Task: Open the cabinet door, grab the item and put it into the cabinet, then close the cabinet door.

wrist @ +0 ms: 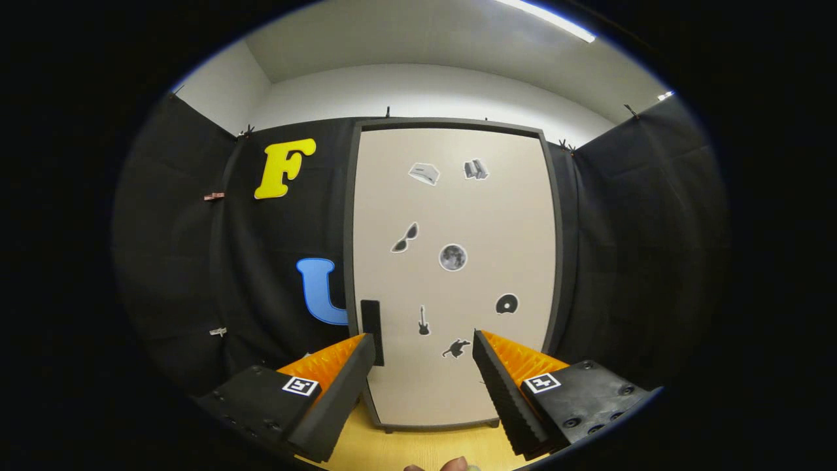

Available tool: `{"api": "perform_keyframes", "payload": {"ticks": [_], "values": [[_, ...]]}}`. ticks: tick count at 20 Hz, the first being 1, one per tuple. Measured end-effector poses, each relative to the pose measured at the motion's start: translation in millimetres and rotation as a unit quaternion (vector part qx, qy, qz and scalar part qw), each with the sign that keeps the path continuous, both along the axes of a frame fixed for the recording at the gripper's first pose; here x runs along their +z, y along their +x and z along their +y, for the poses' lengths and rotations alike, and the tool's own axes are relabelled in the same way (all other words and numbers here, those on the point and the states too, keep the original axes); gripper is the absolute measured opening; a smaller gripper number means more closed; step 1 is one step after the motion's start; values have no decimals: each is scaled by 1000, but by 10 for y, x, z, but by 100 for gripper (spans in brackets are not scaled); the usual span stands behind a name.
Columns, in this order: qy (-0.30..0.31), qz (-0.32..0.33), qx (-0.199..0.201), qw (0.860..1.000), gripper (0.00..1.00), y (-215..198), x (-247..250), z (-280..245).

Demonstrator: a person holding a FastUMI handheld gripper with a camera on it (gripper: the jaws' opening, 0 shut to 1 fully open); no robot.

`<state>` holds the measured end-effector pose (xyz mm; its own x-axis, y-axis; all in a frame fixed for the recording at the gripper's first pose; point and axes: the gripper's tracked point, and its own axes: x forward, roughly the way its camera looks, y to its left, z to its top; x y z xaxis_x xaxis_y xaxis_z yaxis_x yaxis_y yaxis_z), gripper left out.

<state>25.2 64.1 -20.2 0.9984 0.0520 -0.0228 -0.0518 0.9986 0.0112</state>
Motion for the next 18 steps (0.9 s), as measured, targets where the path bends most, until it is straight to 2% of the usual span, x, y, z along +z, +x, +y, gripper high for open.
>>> {"api": "perform_keyframes", "payload": {"ticks": [3, 8, 14, 18], "values": [[7, 5, 24, 1000, 98, 224, -112, 326], [-1, 23, 19, 1000, 98, 730, -430, 601], [-4, 43, 2, 999, 98, 1351, -784, 662], [6, 48, -14, 999, 96, 1621, -930, 660]]}}
